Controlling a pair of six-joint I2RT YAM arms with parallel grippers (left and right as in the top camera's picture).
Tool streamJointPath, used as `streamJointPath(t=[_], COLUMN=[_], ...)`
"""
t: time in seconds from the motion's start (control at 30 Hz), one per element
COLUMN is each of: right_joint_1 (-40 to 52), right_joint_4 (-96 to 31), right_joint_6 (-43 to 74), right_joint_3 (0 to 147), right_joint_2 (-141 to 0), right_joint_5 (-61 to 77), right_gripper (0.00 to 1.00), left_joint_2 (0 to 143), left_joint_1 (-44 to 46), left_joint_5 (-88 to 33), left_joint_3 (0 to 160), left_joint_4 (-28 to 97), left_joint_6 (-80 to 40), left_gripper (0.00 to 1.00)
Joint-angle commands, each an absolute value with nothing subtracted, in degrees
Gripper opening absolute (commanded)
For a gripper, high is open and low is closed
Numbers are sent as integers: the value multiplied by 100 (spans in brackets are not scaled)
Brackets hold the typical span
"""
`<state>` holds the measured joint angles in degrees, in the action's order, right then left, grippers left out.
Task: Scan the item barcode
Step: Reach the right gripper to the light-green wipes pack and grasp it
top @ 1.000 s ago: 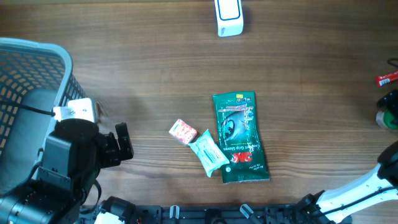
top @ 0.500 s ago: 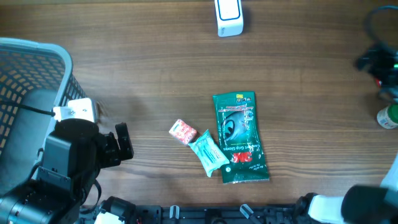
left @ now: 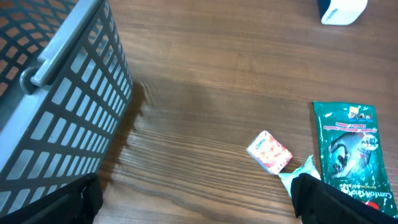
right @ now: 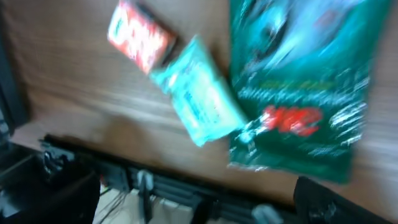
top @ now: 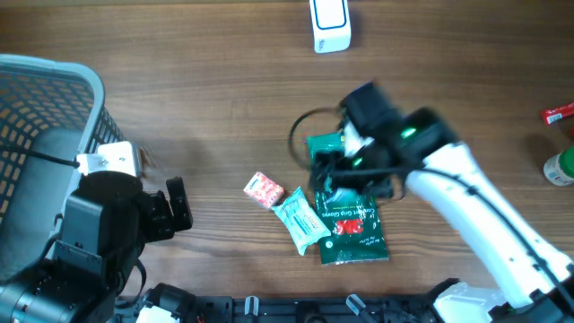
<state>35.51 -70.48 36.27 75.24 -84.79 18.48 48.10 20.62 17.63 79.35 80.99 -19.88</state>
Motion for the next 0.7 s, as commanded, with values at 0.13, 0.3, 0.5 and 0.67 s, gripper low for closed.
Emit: streamJointPath(t=[0.13, 0.3, 0.5, 0.67], right_joint_1=[4904, 5548, 5756, 5758], right_joint_4=[-6184, -5896, -5660, -5673], right_joint_6=[5590, 5706, 5780, 5205], right_joint_3=[7454, 7454, 7454, 7452], right_joint_2=[-8414, -8414, -8414, -8416], right_joint_5=[2322, 2274, 2141, 1092], right_gripper=[100, 100, 100, 100], left_joint_2=[4810, 4810, 4810, 4810], left_joint_1=[2038, 2038, 2038, 2038], left_joint_5=[1739, 1737, 1739, 1739], left_joint_3=[7935, 7935, 7935, 7935], left_joint_4=[8086, 8086, 8088, 8086], left_joint_6=[-2040, -2038, -2040, -2038], left_gripper=[100, 100, 100, 100])
